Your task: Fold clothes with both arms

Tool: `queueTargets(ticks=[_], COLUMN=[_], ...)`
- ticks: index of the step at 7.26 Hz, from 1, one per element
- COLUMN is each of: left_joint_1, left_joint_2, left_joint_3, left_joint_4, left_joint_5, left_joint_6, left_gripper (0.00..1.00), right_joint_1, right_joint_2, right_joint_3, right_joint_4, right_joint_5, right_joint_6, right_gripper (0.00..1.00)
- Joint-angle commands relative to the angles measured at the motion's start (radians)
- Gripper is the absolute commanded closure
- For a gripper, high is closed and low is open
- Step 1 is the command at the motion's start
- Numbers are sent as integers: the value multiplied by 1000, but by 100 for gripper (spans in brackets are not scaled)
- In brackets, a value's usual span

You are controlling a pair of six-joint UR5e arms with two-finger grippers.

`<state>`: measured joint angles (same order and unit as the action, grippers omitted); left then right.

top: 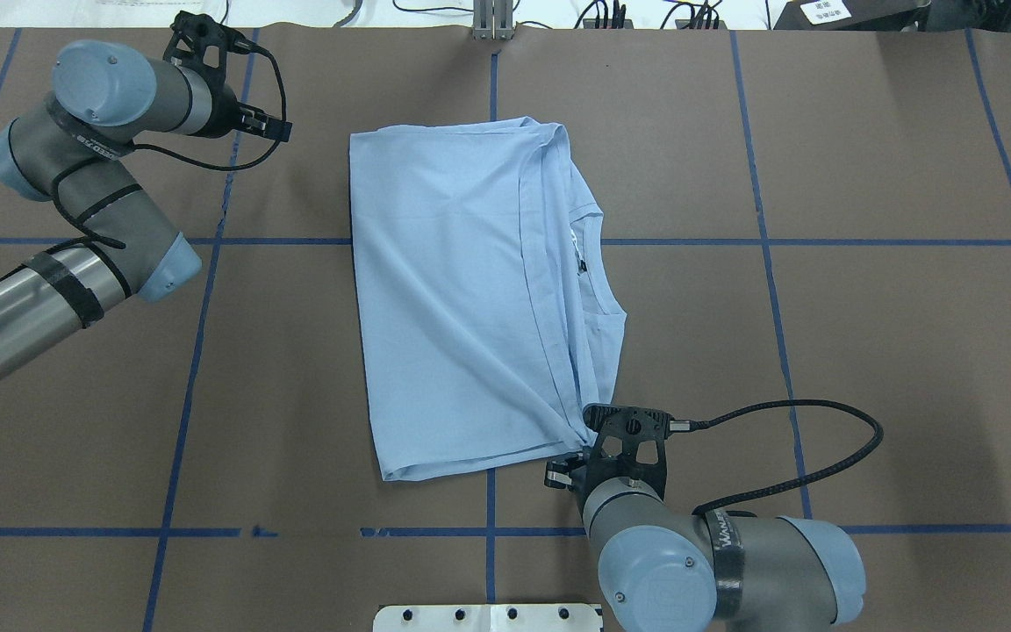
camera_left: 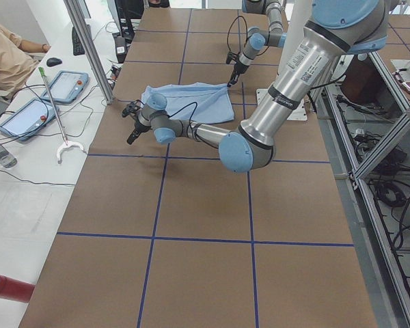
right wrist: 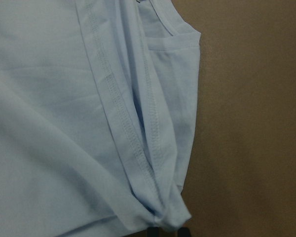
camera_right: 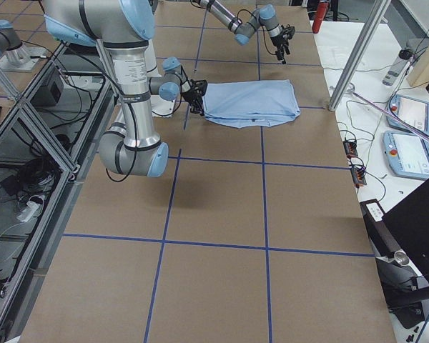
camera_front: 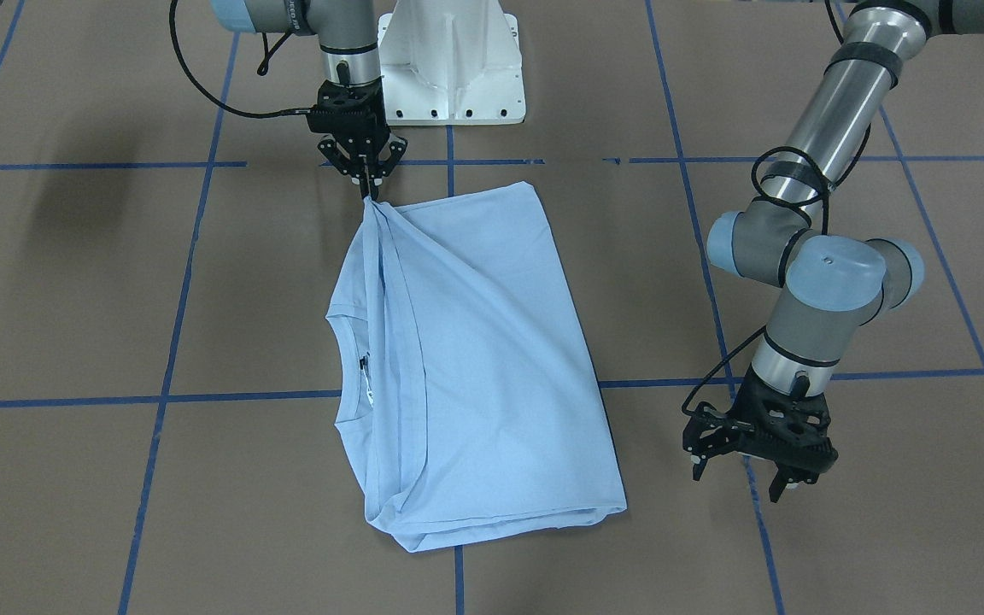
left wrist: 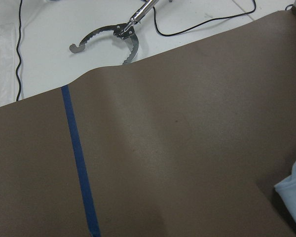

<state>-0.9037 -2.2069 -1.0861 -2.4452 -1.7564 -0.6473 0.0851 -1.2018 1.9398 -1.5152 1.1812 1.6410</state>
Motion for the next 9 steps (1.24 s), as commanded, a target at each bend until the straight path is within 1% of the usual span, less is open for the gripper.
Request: queueTargets(ticks=[1,2,4,5,6,7,8,9], left_joint_1=[3,3,3,3,3,3,8,8], left_joint_2=[0,0,0,0,1,1,9,9], left_joint_3=[0,0,0,0,0,2,0,0], left_joint_4=[0,0,0,0,0,0,-2,-2], left_joint_5=[0,0,0,0,0,0,0,0], left_joint_6=[0,0,0,0,-8,-14,-15,-15], left_gripper=[0,0,0,0,0,0,0,0], right_joint_1=[28,68,136,142,140,139,139,136], right_joint_2=[4,13,28,31,71,130,139,136], right_joint_3=[-5,-1,-8,-22,-68,-124,-148,-147], right_joint_4=[1,4,9,16,35,33,35,35], right_joint_5=[-17,-6,52,55,55,55,58,57], right_joint_6=[-1,-103,-362,-483,-524,-552,-570,-622], right_gripper=[0,0,0,0,4,13,22,24])
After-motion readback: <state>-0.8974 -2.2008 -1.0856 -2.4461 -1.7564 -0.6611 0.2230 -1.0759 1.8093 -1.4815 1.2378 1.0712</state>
